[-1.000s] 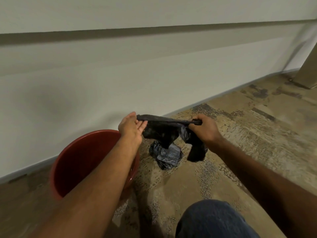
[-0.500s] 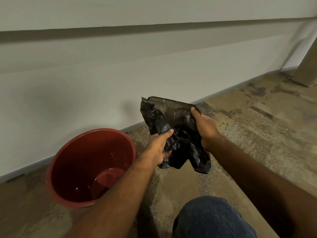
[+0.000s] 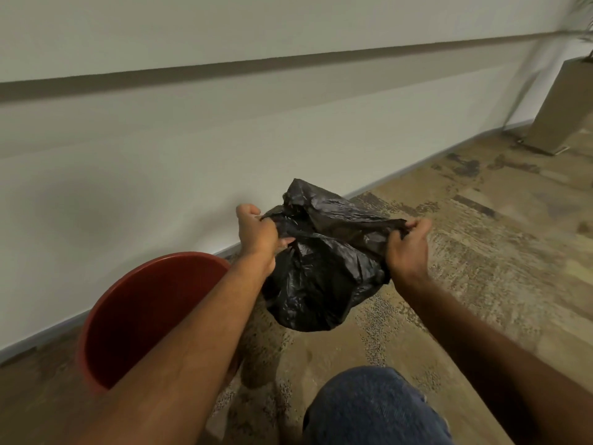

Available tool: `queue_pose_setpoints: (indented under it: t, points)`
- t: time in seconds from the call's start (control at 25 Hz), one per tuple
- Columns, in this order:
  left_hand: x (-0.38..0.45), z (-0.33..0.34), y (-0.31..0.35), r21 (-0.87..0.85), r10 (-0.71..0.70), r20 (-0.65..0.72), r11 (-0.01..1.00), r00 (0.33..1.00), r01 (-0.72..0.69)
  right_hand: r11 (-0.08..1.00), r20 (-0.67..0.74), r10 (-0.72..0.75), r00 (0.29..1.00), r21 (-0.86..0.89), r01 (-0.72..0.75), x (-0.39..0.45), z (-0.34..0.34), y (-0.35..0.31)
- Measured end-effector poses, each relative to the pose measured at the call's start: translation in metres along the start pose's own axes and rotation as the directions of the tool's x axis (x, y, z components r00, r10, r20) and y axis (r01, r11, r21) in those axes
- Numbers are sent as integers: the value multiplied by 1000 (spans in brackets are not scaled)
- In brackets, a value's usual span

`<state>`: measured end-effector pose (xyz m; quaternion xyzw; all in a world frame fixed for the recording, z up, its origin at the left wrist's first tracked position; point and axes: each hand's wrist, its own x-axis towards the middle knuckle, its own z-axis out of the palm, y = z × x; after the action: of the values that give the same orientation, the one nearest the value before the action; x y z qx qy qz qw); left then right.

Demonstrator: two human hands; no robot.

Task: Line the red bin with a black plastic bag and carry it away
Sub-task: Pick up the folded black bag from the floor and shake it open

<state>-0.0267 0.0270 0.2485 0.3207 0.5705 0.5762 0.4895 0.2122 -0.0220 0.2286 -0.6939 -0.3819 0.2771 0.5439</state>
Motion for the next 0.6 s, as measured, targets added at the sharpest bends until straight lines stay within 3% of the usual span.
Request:
queue_pose_setpoints:
  t: [0.08, 0.16, 0.28, 0.36, 0.44, 0.52, 0.6]
  points:
    - [-5, 6, 2, 169, 191, 99, 964, 977, -205, 965, 117, -208, 971, -140, 224, -6, 4, -2]
    - [-7, 12, 6, 230, 235, 168, 935, 957, -270, 909, 222, -297, 929, -231, 346, -9, 11, -7]
    - [-1, 12, 16, 464, 150, 184, 858, 971, -221, 830, 391, -140, 910, -455, 323, -6, 19, -21]
    - [4, 13, 26, 741, 50, 275, 625, 960, -245, 706, 462, -39, 886, -615, 352, -4, 21, -35]
    - [4, 19, 44, 852, 58, 300, 433, 952, -295, 653, 419, -102, 902, -656, 379, -3, 18, -55]
    - [-4, 31, 67, 802, 287, 282, 453, 916, -389, 591, 309, -274, 910, -692, 414, -1, 11, -79]
    - [-16, 41, 86, 660, 612, 206, 489, 763, -570, 542, 213, -464, 860, -699, 467, 2, 4, -105]
